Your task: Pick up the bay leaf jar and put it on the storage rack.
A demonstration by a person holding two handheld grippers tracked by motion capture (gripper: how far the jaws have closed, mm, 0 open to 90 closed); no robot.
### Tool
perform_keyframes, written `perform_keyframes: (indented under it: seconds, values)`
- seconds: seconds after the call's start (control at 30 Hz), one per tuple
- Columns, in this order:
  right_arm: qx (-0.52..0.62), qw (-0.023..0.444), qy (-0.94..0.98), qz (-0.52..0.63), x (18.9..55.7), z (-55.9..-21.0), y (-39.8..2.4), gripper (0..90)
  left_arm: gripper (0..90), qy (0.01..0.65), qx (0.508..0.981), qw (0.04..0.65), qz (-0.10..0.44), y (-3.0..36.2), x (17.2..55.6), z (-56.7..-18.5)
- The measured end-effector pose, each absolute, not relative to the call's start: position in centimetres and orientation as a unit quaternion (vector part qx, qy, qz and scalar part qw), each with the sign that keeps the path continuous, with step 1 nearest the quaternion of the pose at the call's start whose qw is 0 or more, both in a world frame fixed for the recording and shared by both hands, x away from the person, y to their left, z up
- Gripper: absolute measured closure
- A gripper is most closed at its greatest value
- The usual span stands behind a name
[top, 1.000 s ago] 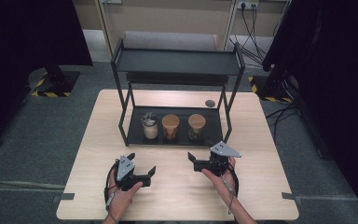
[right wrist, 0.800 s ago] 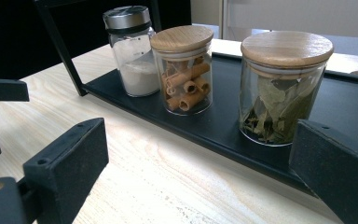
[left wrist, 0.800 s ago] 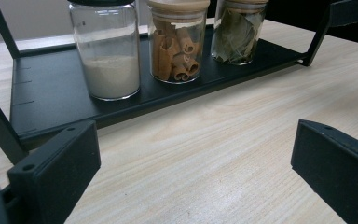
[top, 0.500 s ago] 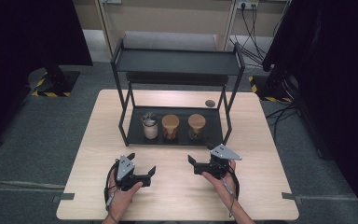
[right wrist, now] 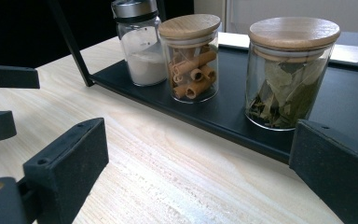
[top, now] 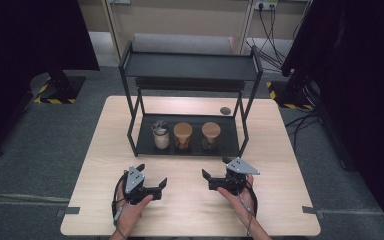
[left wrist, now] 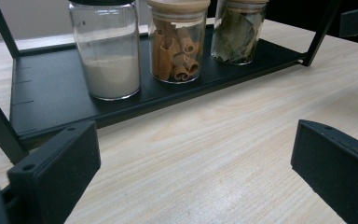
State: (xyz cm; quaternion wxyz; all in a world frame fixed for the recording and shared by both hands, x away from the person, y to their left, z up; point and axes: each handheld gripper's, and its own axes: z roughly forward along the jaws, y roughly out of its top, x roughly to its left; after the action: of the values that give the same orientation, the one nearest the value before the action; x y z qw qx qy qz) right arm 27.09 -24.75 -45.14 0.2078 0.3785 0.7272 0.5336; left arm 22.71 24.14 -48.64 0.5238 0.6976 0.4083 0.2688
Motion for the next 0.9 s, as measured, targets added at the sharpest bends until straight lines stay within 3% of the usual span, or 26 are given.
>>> perform_keyframes:
  seconds: [0.9]
  values:
    - [0.380, 0.197, 0.732, 0.530, 26.36, -45.99, -25.12, 5.0, 0.9, 0.414, 0.696, 0.523, 0.266, 24.14, 22.81, -48.58]
